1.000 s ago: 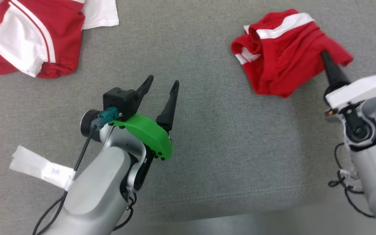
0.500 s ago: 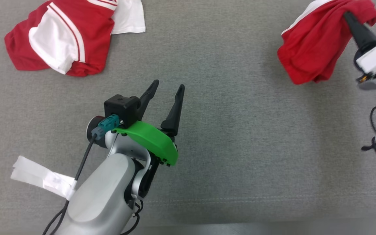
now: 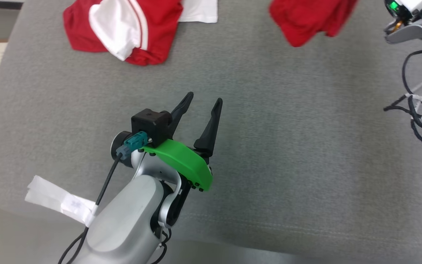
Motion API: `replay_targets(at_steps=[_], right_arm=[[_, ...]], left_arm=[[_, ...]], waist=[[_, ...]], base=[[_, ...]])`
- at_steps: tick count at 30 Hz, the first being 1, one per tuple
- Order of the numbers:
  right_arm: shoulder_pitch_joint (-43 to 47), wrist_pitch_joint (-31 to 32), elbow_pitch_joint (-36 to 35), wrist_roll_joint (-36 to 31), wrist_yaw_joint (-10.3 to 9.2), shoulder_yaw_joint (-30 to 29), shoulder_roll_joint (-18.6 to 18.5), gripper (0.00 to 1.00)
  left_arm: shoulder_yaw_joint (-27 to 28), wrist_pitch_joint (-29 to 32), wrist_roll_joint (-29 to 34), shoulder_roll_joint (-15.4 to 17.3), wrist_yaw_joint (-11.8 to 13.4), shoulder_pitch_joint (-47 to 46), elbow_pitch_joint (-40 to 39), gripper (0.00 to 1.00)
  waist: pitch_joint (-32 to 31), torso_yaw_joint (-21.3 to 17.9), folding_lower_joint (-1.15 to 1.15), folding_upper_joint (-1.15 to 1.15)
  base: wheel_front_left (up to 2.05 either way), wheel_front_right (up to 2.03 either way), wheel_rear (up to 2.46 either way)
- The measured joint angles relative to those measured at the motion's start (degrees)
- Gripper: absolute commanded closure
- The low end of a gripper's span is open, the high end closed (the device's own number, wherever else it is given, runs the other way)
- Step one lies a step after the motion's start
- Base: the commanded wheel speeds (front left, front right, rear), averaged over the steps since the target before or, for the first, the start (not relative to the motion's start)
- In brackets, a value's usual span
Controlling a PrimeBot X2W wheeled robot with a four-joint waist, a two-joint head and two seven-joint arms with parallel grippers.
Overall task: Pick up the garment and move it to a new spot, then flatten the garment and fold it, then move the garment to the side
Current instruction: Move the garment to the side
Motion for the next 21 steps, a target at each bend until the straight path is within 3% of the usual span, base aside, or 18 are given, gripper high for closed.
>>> replay_targets(at_steps=[4,13,21], right_arm=[[-0.45,2.64,2.66,2.89,-0.78,-0.85,1.18,1.00],[3.78,8.32,11.25,-1.15,-2.03,-1.15,-9.71,1.00],[4.53,12.95,12.51,-3.66,-2.03,0.13,-15.41,1.00]], left_arm=[[-0.32,0.18,-0.01,-0.22,0.01,0.07,-0.24,0.00],[2.55,-0.13,-0.02,-0.04,0.01,1.69,-2.18,0.00],[6.10,-0.18,0.88,1.40,0.01,1.47,-3.78,0.00]], waist=[[0.56,3.09,0.00,0.00],[3.22,7.93,0.00,0.00],[6.08,5.93,0.00,0.00]], base=[[0.00,0.00,0.00],[0.00,0.00,0.00],[0.00,0.00,0.00]])
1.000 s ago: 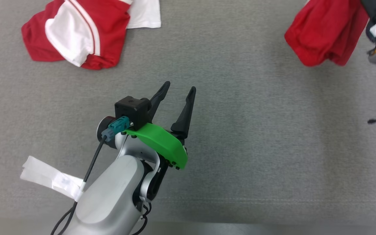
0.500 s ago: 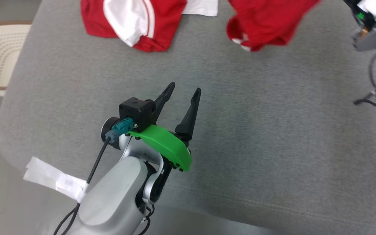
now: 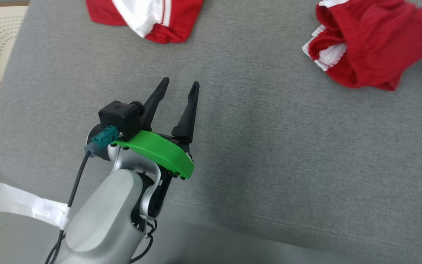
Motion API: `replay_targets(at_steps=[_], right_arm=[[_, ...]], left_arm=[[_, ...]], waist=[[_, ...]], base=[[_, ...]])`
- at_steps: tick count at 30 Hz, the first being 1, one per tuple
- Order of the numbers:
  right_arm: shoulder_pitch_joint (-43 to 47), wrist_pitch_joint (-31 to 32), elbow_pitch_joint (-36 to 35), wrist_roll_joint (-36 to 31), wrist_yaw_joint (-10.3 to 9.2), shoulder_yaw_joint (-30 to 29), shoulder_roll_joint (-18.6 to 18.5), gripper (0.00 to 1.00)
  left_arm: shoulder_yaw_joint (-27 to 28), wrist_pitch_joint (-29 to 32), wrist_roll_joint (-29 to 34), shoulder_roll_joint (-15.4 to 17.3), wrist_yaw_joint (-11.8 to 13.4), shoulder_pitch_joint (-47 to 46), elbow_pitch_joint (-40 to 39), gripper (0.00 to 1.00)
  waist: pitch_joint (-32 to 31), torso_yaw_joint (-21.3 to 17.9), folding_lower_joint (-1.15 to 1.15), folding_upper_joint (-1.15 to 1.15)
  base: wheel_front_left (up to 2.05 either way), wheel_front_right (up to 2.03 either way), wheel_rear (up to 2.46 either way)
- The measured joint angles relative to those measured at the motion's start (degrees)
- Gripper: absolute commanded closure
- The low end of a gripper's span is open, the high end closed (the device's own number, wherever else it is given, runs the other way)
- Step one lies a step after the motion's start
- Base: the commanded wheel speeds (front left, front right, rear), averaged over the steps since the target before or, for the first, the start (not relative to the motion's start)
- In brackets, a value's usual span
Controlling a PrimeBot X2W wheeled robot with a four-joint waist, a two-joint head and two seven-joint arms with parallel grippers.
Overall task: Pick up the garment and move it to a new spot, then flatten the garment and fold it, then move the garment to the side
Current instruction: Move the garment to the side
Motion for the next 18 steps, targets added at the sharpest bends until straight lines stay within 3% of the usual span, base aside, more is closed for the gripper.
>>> replay_targets(at_steps=[8,13,18], right_arm=[[-2.10,-3.63,1.08,-5.49,-0.01,-1.74,-6.06,1.00],[-2.93,-10.14,2.80,-13.91,-0.07,-1.91,-11.90,1.00],[-3.53,-11.38,3.74,-15.40,-0.07,-2.29,-12.29,1.00]], left_arm=[[0.30,0.75,0.76,0.82,0.00,-0.77,-1.10,0.00],[0.25,2.12,2.20,0.85,0.00,-0.83,-2.18,0.00],[1.48,2.82,2.82,0.88,0.00,-0.90,-3.10,0.00]], waist=[[1.41,-4.81,0.00,0.00],[2.53,-7.91,0.00,0.00],[3.76,-9.17,0.00,0.00]], base=[[0.00,0.00,0.00],[0.00,0.00,0.00],[0.00,0.00,0.00]])
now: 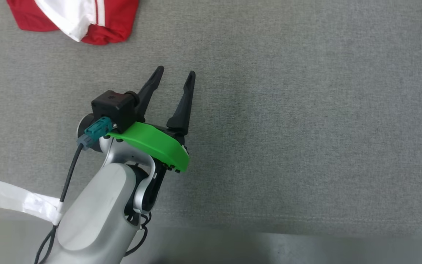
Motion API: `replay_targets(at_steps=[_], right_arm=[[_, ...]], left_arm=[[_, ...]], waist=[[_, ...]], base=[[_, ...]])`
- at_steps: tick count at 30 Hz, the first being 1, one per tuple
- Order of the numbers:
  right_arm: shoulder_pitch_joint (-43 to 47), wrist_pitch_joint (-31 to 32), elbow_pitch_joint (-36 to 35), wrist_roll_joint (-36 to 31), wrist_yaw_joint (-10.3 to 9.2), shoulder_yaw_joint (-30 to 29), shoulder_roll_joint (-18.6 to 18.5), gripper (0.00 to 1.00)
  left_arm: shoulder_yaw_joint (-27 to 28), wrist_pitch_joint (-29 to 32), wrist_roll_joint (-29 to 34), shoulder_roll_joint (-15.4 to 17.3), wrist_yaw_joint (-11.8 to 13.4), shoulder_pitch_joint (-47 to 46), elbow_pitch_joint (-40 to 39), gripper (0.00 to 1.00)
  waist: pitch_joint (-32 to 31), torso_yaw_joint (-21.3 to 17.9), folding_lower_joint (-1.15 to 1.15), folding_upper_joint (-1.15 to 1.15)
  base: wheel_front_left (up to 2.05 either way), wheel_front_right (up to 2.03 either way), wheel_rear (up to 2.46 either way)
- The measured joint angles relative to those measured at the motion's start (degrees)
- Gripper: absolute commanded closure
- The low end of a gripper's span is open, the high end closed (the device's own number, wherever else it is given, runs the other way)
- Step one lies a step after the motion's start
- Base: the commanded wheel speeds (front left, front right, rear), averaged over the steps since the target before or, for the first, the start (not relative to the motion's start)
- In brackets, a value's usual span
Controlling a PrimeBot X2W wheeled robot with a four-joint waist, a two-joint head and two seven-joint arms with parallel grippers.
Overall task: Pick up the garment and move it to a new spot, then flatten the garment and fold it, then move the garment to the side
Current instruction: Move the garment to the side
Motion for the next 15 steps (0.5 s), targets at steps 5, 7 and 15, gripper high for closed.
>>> replay_targets(at_steps=[5,7,15], right_arm=[[0.03,-0.67,1.86,0.40,-0.01,-0.10,3.86,1.00],[0.03,-1.25,1.96,0.40,-0.01,0.14,5.37,1.00],[0.12,-3.11,2.23,0.34,-0.01,2.57,10.95,1.00]], left_arm=[[1.54,0.89,0.85,0.38,0.01,-0.16,-0.92,0.00],[2.29,1.11,1.02,0.59,0.01,-0.21,-1.03,0.00],[4.04,2.16,1.36,1.75,0.01,-0.28,-1.03,0.00]], waist=[[1.54,-1.69,0.00,0.00],[2.06,-2.54,0.00,0.00],[3.02,-6.91,0.00,0.00]], base=[[0.00,0.00,0.00],[0.00,0.00,0.00],[0.00,0.00,0.00]])
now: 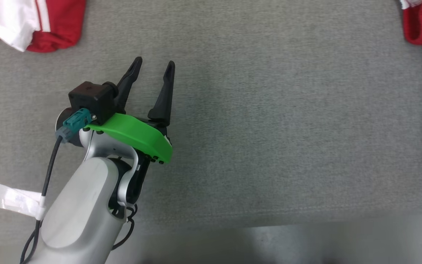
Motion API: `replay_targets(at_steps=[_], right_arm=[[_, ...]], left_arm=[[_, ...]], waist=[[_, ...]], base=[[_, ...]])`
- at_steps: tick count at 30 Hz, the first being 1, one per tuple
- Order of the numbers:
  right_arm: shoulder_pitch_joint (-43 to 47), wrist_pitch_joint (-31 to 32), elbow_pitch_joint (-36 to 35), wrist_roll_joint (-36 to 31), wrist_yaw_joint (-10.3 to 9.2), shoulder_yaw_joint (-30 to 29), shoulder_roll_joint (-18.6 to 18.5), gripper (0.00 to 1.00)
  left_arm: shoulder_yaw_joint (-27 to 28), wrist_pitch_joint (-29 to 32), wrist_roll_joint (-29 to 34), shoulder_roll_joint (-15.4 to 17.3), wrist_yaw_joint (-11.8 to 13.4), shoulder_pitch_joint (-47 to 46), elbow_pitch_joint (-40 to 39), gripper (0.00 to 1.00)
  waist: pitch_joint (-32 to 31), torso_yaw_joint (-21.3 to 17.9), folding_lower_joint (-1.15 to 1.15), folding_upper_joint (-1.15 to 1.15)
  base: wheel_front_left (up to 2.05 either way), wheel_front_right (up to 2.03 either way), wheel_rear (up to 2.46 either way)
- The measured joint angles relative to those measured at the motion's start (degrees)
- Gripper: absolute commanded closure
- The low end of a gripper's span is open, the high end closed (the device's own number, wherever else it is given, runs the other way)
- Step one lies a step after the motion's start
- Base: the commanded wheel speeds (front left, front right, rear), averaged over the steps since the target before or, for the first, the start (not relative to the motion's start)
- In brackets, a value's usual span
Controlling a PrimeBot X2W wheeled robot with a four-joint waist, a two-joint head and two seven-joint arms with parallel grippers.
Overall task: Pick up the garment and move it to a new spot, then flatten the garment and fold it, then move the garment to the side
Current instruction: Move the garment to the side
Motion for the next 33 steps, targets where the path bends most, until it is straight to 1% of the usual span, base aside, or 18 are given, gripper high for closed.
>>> replay_targets(at_steps=[5,6,7,8,9,15,20,26,28,33], right_arm=[[0.02,-1.54,0.68,-0.81,0.00,0.75,0.87,1.00],[0.02,-1.90,0.85,-1.05,0.00,0.76,0.96,0.98],[0.02,-2.47,1.11,-1.20,0.00,0.70,1.11,0.34],[0.02,-3.28,1.37,-1.55,0.00,0.64,1.23,0.06],[0.01,-4.11,1.67,-1.94,0.00,0.34,1.32,0.00],[-0.08,-7.00,2.88,-4.85,0.00,0.31,2.46,0.00],[-0.04,-10.45,3.30,-7.22,0.00,0.62,2.57,0.00],[0.41,-18.94,0.05,-9.53,0.00,1.78,4.19,0.00],[2.19,-20.98,-0.07,-10.61,0.00,2.05,4.61,0.00],[9.16,-26.84,-0.25,-10.72,0.11,2.26,5.53,0.00]], left_arm=[[0.36,0.67,0.08,0.03,0.00,0.02,0.08,0.00],[0.45,0.80,0.09,0.03,0.00,0.04,0.08,0.00],[0.54,1.18,0.08,0.03,0.00,0.07,0.08,0.00],[0.60,1.24,0.10,0.05,0.00,0.13,0.08,0.00],[0.65,1.48,0.15,0.05,0.00,0.17,0.08,0.00],[1.65,2.16,0.34,0.14,0.00,1.14,0.09,0.00],[1.61,2.07,0.40,-0.12,0.00,1.41,0.01,0.00],[2.68,1.04,0.40,-0.20,0.00,4.38,0.07,0.00],[2.79,0.30,0.40,-0.48,0.00,5.56,0.10,0.00],[3.47,-1.74,0.40,-1.78,0.00,7.84,0.42,0.00]], waist=[[-0.38,-2.93,0.00,0.00],[-0.52,-3.48,0.00,0.00],[-0.69,-4.01,0.00,0.00],[-0.87,-4.55,0.00,0.00],[-1.05,-5.05,0.00,0.00],[-2.37,-7.63,0.00,0.00],[-4.26,-8.45,0.00,0.00],[-6.85,-8.38,0.00,0.00],[-7.79,-8.12,0.00,0.00],[-10.05,-6.60,0.00,0.00]], base=[[0.00,0.00,0.00],[0.00,0.00,0.00],[0.00,0.00,0.00],[0.00,0.00,0.00],[0.00,0.00,0.00],[0.00,0.00,0.00],[0.00,0.00,0.00],[0.00,0.00,0.00],[0.00,0.00,0.00],[0.00,0.00,0.00]])
